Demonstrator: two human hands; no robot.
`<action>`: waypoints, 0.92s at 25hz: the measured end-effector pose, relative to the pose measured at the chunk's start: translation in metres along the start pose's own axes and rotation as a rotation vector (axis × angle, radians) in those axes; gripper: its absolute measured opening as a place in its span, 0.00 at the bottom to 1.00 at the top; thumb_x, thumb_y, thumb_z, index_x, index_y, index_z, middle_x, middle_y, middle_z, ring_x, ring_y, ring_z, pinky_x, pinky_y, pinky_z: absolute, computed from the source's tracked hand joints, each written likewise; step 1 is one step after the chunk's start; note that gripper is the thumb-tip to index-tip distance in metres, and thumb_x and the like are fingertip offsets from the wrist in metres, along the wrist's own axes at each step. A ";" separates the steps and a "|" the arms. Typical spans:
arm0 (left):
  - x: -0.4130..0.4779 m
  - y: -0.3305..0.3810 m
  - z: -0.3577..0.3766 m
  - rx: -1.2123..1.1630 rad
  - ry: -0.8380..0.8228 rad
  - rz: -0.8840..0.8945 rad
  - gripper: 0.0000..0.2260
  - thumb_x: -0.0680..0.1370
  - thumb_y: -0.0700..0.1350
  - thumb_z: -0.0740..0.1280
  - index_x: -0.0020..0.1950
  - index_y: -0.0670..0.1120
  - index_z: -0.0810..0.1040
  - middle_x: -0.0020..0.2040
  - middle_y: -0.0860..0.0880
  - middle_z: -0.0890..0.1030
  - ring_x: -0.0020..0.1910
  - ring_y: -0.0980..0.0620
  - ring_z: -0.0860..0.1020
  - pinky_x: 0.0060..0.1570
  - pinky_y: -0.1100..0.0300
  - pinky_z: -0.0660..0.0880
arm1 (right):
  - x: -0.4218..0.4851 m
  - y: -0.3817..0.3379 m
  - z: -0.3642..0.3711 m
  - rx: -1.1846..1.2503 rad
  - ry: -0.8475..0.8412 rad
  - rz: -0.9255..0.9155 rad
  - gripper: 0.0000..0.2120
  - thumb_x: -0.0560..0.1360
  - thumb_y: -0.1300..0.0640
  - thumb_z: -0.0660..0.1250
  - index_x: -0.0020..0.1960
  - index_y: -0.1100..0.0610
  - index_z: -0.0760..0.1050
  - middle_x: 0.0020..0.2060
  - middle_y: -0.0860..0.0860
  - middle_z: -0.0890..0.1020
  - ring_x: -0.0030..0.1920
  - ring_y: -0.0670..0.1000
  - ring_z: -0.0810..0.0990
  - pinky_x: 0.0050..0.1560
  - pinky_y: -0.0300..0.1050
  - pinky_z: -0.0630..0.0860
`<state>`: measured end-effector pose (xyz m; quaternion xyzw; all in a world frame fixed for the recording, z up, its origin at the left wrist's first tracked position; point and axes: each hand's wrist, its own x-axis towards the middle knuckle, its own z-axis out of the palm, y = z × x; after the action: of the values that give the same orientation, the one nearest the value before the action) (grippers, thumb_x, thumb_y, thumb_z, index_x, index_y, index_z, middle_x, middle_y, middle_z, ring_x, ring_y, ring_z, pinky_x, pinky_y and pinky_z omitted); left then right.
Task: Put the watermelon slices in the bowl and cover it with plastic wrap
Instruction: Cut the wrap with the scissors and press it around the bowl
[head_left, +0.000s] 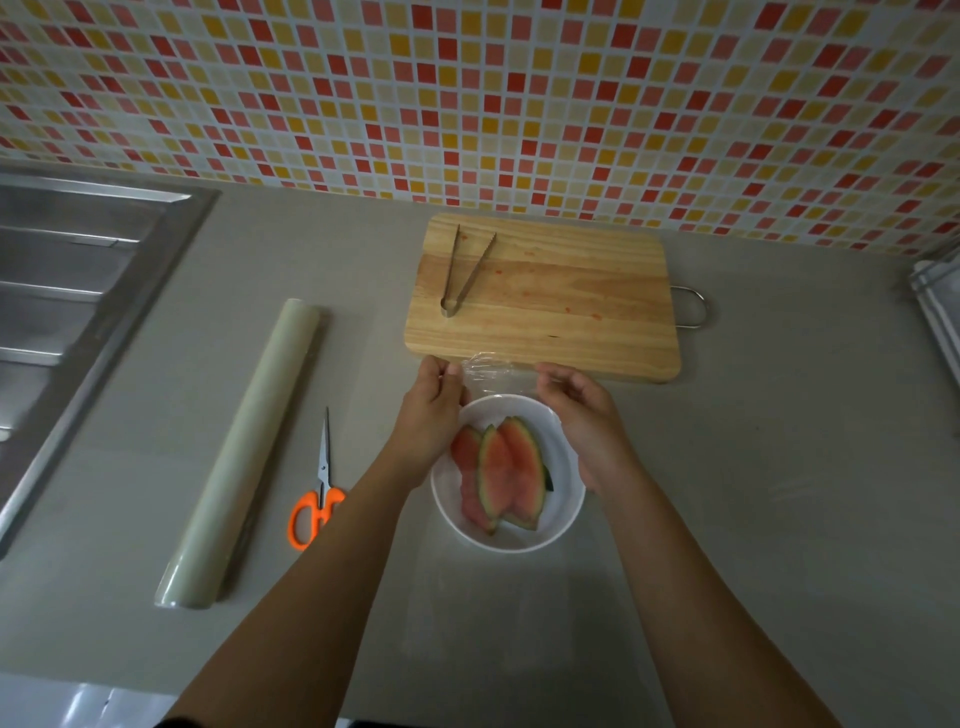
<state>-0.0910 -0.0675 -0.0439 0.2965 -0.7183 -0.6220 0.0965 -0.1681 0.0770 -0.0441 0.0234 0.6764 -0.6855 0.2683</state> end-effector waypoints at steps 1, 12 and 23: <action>0.001 -0.001 0.000 -0.013 0.007 -0.011 0.09 0.82 0.48 0.55 0.43 0.48 0.69 0.36 0.52 0.74 0.35 0.58 0.73 0.39 0.62 0.70 | 0.000 0.000 -0.001 0.025 0.017 0.016 0.07 0.74 0.60 0.68 0.42 0.48 0.80 0.39 0.46 0.81 0.41 0.45 0.79 0.45 0.40 0.75; 0.012 -0.002 -0.011 -0.221 -0.093 -0.262 0.18 0.78 0.59 0.58 0.46 0.45 0.77 0.30 0.51 0.76 0.26 0.55 0.73 0.29 0.63 0.71 | 0.005 -0.007 -0.005 0.128 -0.009 0.115 0.04 0.73 0.59 0.68 0.43 0.51 0.78 0.25 0.45 0.78 0.26 0.42 0.74 0.31 0.38 0.71; 0.003 -0.009 0.000 -0.059 0.003 -0.100 0.15 0.81 0.50 0.56 0.34 0.52 0.69 0.31 0.54 0.71 0.32 0.55 0.69 0.38 0.55 0.68 | 0.001 -0.002 -0.003 0.196 0.079 0.176 0.09 0.72 0.64 0.69 0.47 0.51 0.76 0.37 0.52 0.82 0.31 0.46 0.81 0.33 0.40 0.77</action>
<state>-0.0911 -0.0696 -0.0531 0.3302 -0.6837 -0.6464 0.0749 -0.1710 0.0791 -0.0427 0.1358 0.6115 -0.7206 0.2971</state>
